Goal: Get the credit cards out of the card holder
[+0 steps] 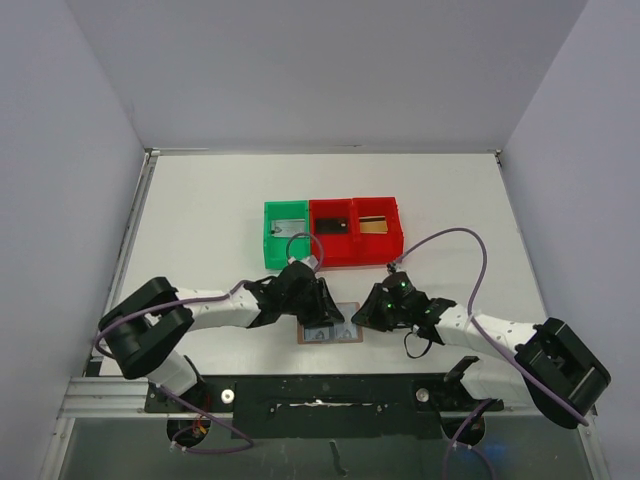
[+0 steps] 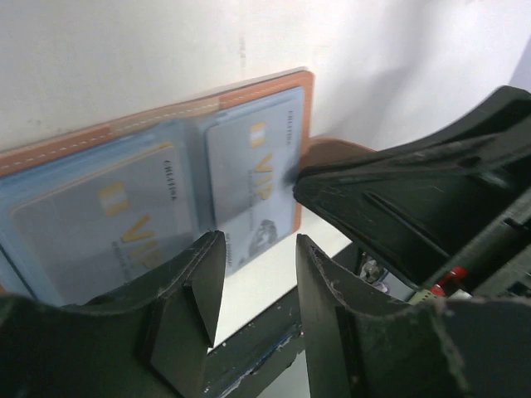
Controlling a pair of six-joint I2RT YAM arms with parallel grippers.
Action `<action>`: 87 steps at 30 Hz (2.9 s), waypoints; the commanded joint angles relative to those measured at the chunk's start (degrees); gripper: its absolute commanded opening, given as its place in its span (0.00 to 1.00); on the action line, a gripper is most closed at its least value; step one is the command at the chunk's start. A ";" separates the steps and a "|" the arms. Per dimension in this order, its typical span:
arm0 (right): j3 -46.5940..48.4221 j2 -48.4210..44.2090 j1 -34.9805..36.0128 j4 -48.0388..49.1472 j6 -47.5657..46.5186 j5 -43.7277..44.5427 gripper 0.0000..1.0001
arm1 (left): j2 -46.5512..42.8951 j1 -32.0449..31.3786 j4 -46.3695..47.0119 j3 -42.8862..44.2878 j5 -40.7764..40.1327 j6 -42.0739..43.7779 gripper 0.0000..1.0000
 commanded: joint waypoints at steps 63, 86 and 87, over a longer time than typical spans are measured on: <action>-4.04 8.27 -0.26 9.74 2.49 -4.40 0.09 | -2.98 1.07 -2.36 -1.66 -7.77 -2.94 0.00; 7.10 -0.51 0.07 5.52 -5.77 -3.47 0.35 | -18.33 8.07 -15.43 -3.70 -13.18 6.43 0.26; 7.66 1.14 1.07 7.22 -5.13 -3.46 0.34 | -18.46 8.17 -13.84 -4.42 -12.24 6.38 0.27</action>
